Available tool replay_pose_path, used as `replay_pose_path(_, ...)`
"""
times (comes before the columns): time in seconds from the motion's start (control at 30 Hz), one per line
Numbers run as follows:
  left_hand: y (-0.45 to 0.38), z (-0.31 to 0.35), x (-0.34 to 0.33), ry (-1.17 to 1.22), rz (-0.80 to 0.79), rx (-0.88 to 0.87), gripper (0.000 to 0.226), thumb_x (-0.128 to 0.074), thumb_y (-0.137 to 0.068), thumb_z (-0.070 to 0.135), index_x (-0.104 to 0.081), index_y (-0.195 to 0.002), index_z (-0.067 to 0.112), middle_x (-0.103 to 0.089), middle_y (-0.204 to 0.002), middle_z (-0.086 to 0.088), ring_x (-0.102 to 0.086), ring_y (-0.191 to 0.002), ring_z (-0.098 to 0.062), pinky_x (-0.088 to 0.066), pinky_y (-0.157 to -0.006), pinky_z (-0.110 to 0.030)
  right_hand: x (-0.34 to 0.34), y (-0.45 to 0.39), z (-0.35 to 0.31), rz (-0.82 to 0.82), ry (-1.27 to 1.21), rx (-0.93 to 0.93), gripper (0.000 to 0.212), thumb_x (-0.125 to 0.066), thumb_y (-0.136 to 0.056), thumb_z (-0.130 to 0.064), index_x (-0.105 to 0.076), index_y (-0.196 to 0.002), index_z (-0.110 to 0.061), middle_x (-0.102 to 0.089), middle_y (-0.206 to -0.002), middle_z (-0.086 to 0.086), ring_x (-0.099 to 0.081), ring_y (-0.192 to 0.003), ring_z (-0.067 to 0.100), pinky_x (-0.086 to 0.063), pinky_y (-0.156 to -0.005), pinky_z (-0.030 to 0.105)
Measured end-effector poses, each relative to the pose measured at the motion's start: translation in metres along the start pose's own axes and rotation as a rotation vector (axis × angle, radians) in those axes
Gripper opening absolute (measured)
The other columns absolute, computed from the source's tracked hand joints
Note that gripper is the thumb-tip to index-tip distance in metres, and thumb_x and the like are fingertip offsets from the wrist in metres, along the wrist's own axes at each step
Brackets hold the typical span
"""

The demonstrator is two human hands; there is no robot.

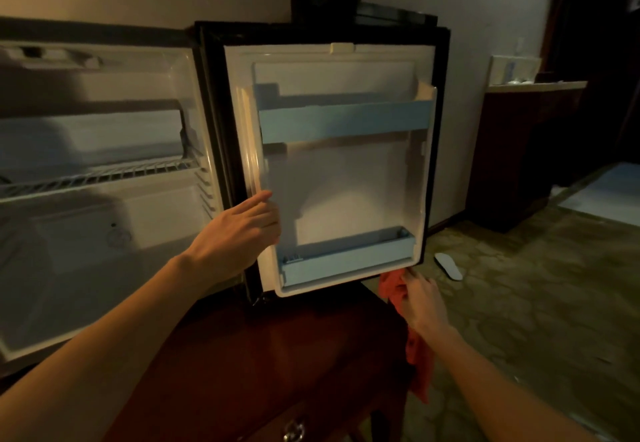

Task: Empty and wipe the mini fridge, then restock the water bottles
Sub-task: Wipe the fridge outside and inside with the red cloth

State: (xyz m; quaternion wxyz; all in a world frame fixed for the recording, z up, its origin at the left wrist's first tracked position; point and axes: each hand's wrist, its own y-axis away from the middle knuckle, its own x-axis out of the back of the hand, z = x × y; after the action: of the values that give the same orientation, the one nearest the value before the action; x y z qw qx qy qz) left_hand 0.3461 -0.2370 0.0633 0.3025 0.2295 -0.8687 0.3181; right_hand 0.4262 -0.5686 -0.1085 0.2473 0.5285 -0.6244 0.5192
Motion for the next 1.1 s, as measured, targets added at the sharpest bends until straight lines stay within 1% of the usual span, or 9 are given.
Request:
replay_pose_path(0.13,-0.002,-0.001,-0.002,-0.005,-0.025,-0.009,0.021,-0.069,-0.084,0.010,-0.071,-0.101,0.022,-0.065,-0.110,0.002,-0.053,-0.120,-0.017,-0.003,-0.124,-0.037,0.008,-0.013,0.018,-0.016,-0.034,-0.075,0.052,-0.071,-0.073,-0.001,-0.062,-0.122,-0.017,-0.060,-0.129,0.008,-0.060,-0.110,0.027,-0.043,-0.097,0.043)
replay_pose_path(0.27,-0.002,-0.002,-0.002,0.006,0.011,-0.009,0.021,-0.065,-0.084,0.009,-0.071,-0.101,0.021,-0.066,-0.111,0.002,-0.053,-0.122,-0.017,-0.002,-0.124,-0.036,0.013,-0.019,0.036,0.137,-0.174,-0.247,0.046,-0.055,-0.078,0.009,-0.060,-0.123,-0.002,-0.057,-0.130,0.020,-0.058,-0.107,0.038,-0.043,-0.088,0.042)
replay_pose_path(0.4,0.002,-0.003,-0.004,0.041,0.057,0.003,0.026,-0.058,-0.084,0.007,-0.071,-0.100,0.022,-0.066,-0.112,0.002,-0.052,-0.123,-0.017,-0.006,-0.124,-0.037,0.021,-0.006,0.047,0.198,-0.236,-0.280,0.060,-0.044,-0.087,0.005,-0.042,-0.145,-0.008,-0.040,-0.151,0.011,-0.044,-0.129,0.037,-0.038,-0.107,0.050)
replay_pose_path(0.47,0.004,-0.001,-0.004,0.050,0.053,0.003,0.026,-0.063,-0.082,0.005,-0.072,-0.100,0.022,-0.066,-0.112,0.002,-0.050,-0.123,-0.017,-0.005,-0.124,-0.038,0.029,0.007,0.033,0.227,-0.267,-0.206,0.054,-0.044,-0.090,0.001,-0.047,-0.142,-0.012,-0.046,-0.145,0.010,-0.050,-0.121,0.032,-0.044,-0.101,0.049)
replay_pose_path(0.57,0.008,0.001,0.003,0.045,0.027,-0.012,0.030,-0.071,-0.081,0.010,-0.071,-0.109,0.020,-0.065,-0.119,-0.001,-0.048,-0.127,-0.018,-0.004,-0.124,-0.037,0.045,0.032,0.004,0.293,-0.296,-0.069,0.045,-0.047,-0.087,-0.009,-0.057,-0.131,-0.008,-0.056,-0.123,0.011,-0.055,-0.103,0.024,-0.046,-0.090,0.034)
replay_pose_path(0.7,0.031,0.008,0.017,0.065,-0.008,0.045,0.039,-0.065,-0.089,0.028,-0.062,-0.126,0.019,-0.055,-0.139,-0.004,-0.042,-0.136,-0.020,-0.023,-0.121,-0.043,0.057,0.064,-0.043,0.334,-0.289,0.176,0.050,-0.046,-0.069,-0.021,-0.068,-0.111,-0.004,-0.064,-0.104,0.008,-0.062,-0.090,0.026,-0.040,-0.085,0.018)
replay_pose_path(0.9,0.114,0.016,0.037,0.283,-0.007,0.220,0.039,-0.063,-0.092,0.039,-0.063,-0.125,0.019,-0.059,-0.133,0.000,-0.052,-0.127,-0.017,-0.032,-0.116,-0.037,0.059,0.081,-0.156,0.248,-0.465,0.369,0.056,-0.043,-0.061,-0.020,-0.069,-0.110,-0.010,-0.065,-0.106,0.003,-0.062,-0.099,0.024,-0.044,-0.093,0.027)
replay_pose_path(1.0,0.162,0.023,0.055,0.326,-0.058,0.350,0.050,-0.057,-0.089,0.054,-0.059,-0.127,0.021,-0.063,-0.125,0.002,-0.055,-0.119,-0.017,-0.035,-0.105,-0.025,0.057,0.087,-0.221,0.161,-0.594,0.472,0.048,-0.051,-0.065,-0.011,-0.070,-0.109,-0.015,-0.064,-0.105,-0.001,-0.061,-0.100,0.017,-0.044,-0.093,0.022)
replay_pose_path(1.1,0.208,0.028,0.076,0.373,-0.080,0.492,0.061,-0.055,-0.086,0.063,-0.054,-0.132,0.022,-0.063,-0.125,0.002,-0.058,-0.114,-0.017,-0.041,-0.094,-0.024,0.056,0.096,-0.288,0.112,-0.662,0.571,0.044,-0.054,-0.065,-0.010,-0.070,-0.106,-0.016,-0.065,-0.103,-0.001,-0.060,-0.097,0.016,-0.038,-0.089,0.011)
